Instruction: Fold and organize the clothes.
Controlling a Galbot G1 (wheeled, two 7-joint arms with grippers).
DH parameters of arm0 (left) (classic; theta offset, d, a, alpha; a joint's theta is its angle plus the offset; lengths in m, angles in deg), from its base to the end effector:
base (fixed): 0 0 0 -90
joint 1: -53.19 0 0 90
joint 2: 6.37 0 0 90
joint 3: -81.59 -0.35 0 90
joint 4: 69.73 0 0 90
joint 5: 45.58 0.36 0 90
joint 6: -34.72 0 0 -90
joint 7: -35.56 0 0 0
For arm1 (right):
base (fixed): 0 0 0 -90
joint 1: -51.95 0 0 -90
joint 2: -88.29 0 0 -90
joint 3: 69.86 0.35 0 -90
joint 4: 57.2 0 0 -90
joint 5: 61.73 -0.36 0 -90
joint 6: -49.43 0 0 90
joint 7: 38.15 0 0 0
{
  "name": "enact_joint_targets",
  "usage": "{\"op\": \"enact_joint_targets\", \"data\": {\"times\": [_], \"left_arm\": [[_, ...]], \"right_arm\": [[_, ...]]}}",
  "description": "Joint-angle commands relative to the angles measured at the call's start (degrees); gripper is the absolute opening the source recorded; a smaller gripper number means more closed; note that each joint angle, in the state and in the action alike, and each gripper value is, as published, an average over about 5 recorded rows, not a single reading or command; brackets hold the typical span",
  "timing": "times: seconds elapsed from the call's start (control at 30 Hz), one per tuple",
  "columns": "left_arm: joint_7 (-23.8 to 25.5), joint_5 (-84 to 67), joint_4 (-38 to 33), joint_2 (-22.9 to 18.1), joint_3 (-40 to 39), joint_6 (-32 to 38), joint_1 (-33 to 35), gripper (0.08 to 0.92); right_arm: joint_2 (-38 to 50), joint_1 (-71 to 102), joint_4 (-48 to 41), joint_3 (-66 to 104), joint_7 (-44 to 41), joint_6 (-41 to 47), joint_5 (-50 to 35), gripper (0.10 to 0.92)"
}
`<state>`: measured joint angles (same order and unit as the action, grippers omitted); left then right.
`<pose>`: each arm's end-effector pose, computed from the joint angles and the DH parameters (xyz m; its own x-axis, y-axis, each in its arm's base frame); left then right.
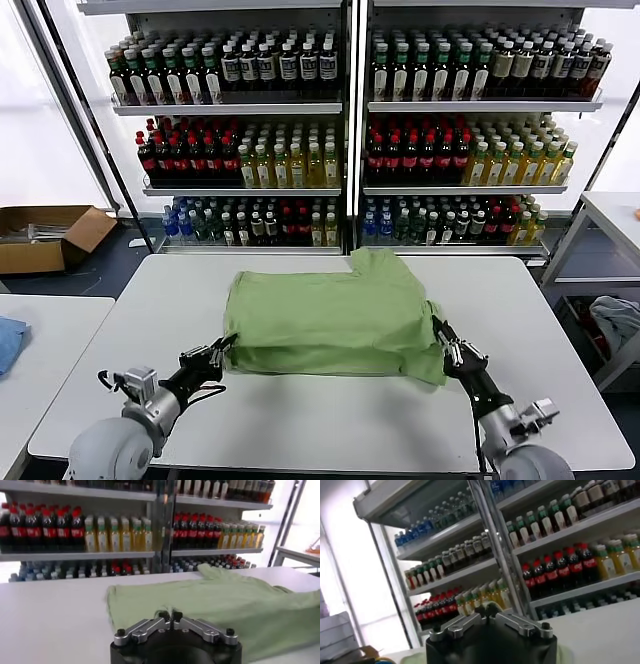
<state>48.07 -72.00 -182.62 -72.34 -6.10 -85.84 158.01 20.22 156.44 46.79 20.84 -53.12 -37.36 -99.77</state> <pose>0.2727 0.0977 -0.2649 -0.8572 0.3476 0.3800 0.3238 0.9375 -0.1273 0.2775 -0.1022 -0.3220 -0.9409 -0.3387 -0.0016 -0.3239 0.8986 0.2961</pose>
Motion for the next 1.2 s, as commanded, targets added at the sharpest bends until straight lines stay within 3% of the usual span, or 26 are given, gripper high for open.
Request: {"op": "enact_joint_targets", "data": {"times": [0.03, 0.17, 0.37, 0.53, 0.7, 0.8, 0.87, 1.0, 1.2], "left_arm": [[-0.31, -3.66, 10.38, 0.62, -1.63, -2.01, -7.20, 0.088], [-0.42, -2.70, 9.82, 1.12, -0.48, -1.83, -6.81, 0.128], [-0.30, 0.04, 6.50, 2.65, 1.49, -1.54, -3.14, 0.292], [0.00, 1.83, 3.44, 1.97, 1.83, -1.29, 2.37, 0.439], [0.27, 4.91, 4.76, 0.17, 0.02, -1.00, 3.51, 0.586], [0.23, 5.40, 6.57, -0.54, -0.79, -0.95, 2.34, 0.673], [0.31, 5.38, 7.51, -0.69, -1.14, -0.96, 1.64, 0.725], [0.61, 5.21, 8.70, -0.72, -1.42, -0.86, 0.86, 0.794], [1.67, 4.87, 9.42, -0.46, -1.37, -0.53, 0.56, 0.658]], "right_arm": [[2.13, -7.13, -7.37, -4.07, 2.37, 3.77, 4.04, 0.189], [2.59, -4.23, -4.62, -2.66, 3.16, 4.50, 6.13, 0.302], [2.36, 2.77, 1.12, 1.27, 8.33, 7.52, 13.23, 0.475], [2.35, 10.29, 4.21, 3.88, 8.62, 7.02, 12.69, 0.622], [1.78, 14.21, 4.57, 4.38, 7.48, 6.44, 12.50, 0.764], [1.11, 14.54, 4.60, 3.86, 7.00, 6.43, 12.70, 0.809], [0.64, 14.31, 4.75, 3.41, 6.86, 6.64, 12.71, 0.803], [-0.24, 13.07, 4.32, 2.53, 6.97, 6.96, 12.86, 0.713], [-0.51, 11.84, 3.26, 1.58, 6.96, 7.30, 12.69, 0.549]]}}
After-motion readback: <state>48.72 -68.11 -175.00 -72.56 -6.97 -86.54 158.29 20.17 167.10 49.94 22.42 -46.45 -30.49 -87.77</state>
